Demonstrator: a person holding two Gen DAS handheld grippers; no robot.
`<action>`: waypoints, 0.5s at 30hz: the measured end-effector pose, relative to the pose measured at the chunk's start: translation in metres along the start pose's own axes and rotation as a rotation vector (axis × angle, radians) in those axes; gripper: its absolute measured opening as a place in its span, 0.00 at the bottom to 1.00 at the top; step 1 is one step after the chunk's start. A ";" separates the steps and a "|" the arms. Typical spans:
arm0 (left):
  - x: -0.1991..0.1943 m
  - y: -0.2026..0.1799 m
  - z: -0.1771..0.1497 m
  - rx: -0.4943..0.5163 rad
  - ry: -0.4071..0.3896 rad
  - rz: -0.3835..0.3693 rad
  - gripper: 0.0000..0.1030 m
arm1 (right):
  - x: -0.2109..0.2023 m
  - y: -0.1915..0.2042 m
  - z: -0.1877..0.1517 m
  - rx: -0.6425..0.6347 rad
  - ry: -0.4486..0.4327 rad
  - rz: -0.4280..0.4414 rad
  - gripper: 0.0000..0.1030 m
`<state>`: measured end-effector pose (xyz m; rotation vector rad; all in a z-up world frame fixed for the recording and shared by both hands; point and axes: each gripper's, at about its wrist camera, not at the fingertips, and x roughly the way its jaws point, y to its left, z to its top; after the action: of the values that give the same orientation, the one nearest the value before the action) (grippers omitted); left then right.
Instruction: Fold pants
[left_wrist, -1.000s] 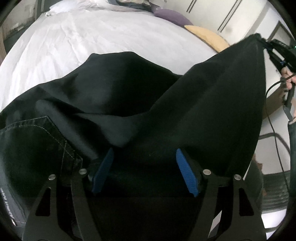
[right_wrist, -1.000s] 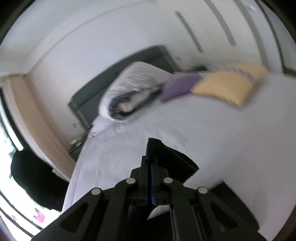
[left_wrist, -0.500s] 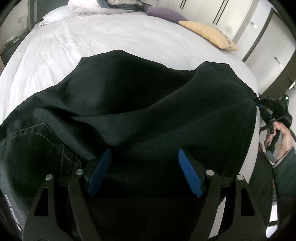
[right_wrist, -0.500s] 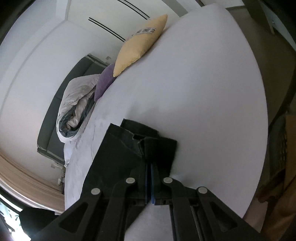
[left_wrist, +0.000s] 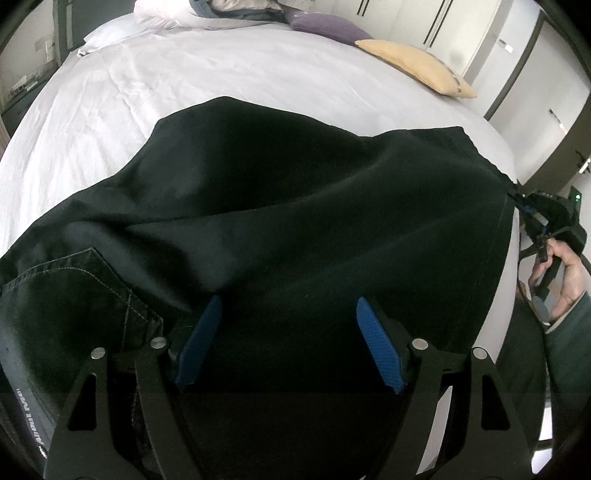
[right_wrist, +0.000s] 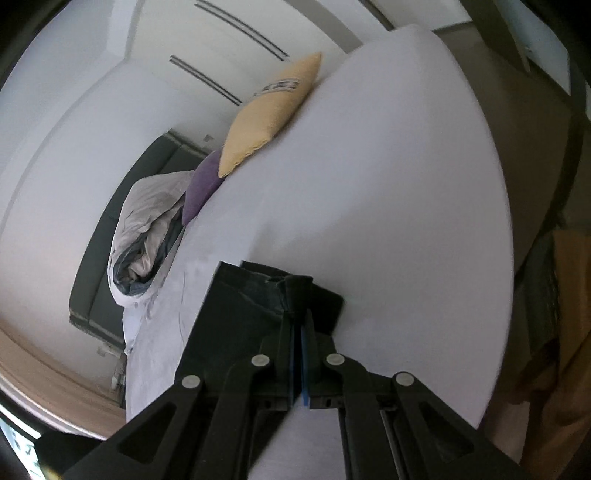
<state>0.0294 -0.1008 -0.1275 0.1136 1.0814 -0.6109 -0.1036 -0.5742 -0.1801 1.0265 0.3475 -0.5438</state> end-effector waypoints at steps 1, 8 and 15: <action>0.000 0.000 0.000 0.000 0.000 0.000 0.74 | 0.001 0.000 0.000 0.002 -0.001 0.001 0.02; -0.006 0.008 0.000 -0.026 -0.022 0.003 0.74 | 0.003 0.000 0.000 0.011 -0.022 -0.017 0.02; -0.011 0.021 -0.001 -0.084 -0.060 0.009 0.74 | -0.002 -0.003 -0.003 0.030 -0.039 -0.040 0.02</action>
<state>0.0357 -0.0780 -0.1228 0.0266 1.0461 -0.5561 -0.1074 -0.5723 -0.1828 1.0380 0.3265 -0.6058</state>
